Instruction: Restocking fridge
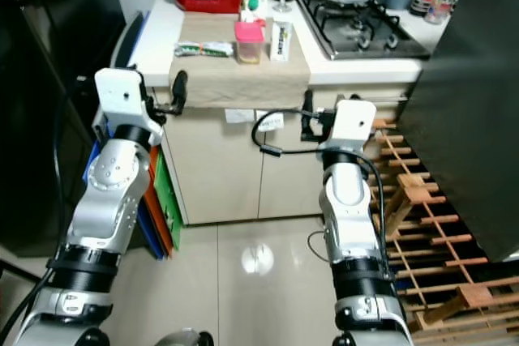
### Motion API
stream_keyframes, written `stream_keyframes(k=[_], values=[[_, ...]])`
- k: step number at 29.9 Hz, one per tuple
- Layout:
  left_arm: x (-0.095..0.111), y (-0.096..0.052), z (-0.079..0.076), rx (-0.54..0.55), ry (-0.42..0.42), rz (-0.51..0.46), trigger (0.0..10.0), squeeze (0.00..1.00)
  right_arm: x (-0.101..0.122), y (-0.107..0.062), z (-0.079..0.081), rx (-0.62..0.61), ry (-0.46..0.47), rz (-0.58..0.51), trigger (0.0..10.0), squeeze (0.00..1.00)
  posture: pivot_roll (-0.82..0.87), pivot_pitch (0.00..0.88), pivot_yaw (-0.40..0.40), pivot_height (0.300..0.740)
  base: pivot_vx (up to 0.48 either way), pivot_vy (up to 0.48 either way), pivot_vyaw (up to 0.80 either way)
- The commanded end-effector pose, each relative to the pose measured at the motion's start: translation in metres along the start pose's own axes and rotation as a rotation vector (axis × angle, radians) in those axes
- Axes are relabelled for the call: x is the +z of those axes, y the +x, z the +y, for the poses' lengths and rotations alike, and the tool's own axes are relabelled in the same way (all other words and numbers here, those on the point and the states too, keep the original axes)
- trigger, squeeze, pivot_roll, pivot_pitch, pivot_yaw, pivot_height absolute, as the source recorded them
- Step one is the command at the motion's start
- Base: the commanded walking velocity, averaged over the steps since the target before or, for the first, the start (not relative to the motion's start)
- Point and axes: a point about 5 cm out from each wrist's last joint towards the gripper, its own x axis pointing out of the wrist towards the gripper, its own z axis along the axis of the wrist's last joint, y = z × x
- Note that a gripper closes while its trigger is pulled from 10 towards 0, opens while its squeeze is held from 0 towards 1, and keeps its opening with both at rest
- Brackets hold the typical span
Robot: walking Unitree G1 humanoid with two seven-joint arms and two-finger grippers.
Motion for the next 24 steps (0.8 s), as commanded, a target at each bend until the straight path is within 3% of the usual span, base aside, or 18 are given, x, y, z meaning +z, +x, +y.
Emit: stream_keyframes(k=[1,2,7,8,13,18,22,24], values=[[0.000,0.003,0.000,-0.005,-0.022,0.013,10.0,0.00,0.007,0.003,0.000,0.013,0.009,-0.025,10.0,0.18,-0.08,0.000,0.034,0.740,0.000,0.000,0.00],[0.001,0.005,0.003,0.036,-0.040,0.016,10.0,0.00,0.012,0.008,0.003,0.054,-0.032,-0.042,10.0,0.16,-0.08,0.001,0.035,0.740,0.480,0.000,0.00],[0.006,0.009,0.002,0.027,-0.007,-0.007,10.0,0.00,0.028,0.023,0.001,0.050,-0.021,-0.075,10.0,0.15,-0.09,0.012,0.034,0.740,0.471,0.000,0.00],[0.010,0.011,0.002,0.028,-0.005,-0.023,10.0,0.00,0.034,0.028,0.000,0.040,-0.018,-0.088,10.0,0.10,-0.09,0.009,0.034,0.740,0.469,0.000,0.00],[0.014,0.016,0.003,0.045,-0.005,-0.045,10.0,0.00,0.034,0.029,0.000,0.036,0.004,-0.074,10.0,0.09,-0.09,0.010,0.034,0.740,0.469,0.000,0.00],[0.014,0.013,0.001,0.056,-0.016,-0.048,10.0,0.00,0.037,0.026,0.019,0.147,-0.004,-0.080,10.0,0.09,-0.10,0.012,0.025,0.740,0.461,0.000,0.00],[0.013,0.013,0.000,0.057,-0.017,-0.046,10.0,0.00,0.034,0.025,0.021,0.160,0.002,-0.074,10.0,0.09,-0.09,0.009,0.020,0.740,0.458,0.000,0.00],[0.016,0.014,0.000,0.050,-0.003,-0.061,10.0,0.00,0.032,0.024,0.022,0.162,-0.003,-0.069,10.0,0.16,-0.09,0.010,0.023,0.740,0.458,0.000,0.37]])
